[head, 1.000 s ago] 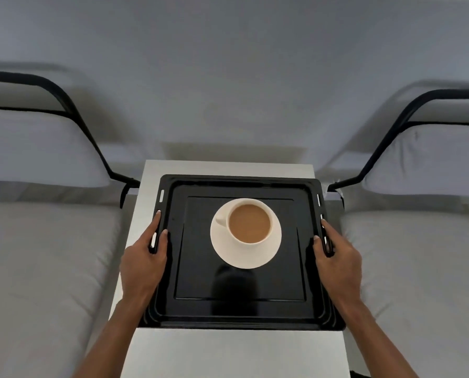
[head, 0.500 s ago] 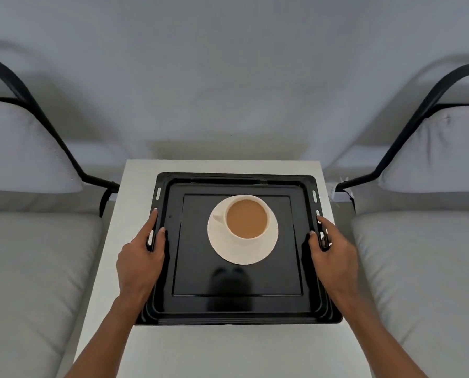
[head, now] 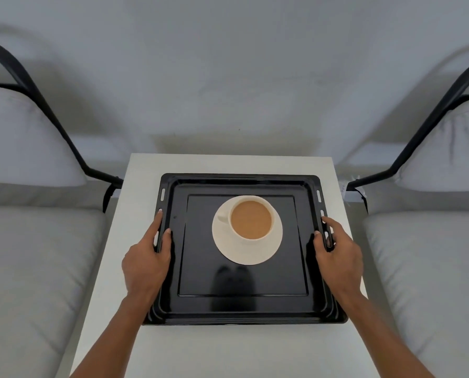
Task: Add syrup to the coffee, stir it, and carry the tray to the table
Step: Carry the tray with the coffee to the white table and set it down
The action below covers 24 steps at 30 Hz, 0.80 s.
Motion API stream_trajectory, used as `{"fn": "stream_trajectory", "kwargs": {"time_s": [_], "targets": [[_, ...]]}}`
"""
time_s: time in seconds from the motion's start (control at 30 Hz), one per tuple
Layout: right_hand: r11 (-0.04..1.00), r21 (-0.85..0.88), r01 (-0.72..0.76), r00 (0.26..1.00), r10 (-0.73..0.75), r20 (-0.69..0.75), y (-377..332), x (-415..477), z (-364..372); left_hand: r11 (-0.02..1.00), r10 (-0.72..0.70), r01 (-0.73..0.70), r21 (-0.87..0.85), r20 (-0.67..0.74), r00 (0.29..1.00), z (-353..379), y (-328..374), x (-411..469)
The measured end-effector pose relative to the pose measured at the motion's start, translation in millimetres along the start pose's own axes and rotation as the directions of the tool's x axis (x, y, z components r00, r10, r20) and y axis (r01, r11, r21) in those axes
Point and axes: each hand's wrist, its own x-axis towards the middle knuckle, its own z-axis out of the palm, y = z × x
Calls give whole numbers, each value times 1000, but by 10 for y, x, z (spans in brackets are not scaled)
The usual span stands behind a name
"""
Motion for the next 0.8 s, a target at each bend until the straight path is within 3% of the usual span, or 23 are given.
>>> {"fn": "stream_trajectory", "kwargs": {"time_s": [0.37, 0.8], "targets": [[999, -34, -23, 1000, 24, 19, 35, 10, 146, 1000, 20, -20, 22, 14, 1000, 65, -54, 92], [984, -156, 86, 991, -68, 112, 95, -32, 116, 955, 112, -131, 267, 85, 990, -24, -47, 72]]}}
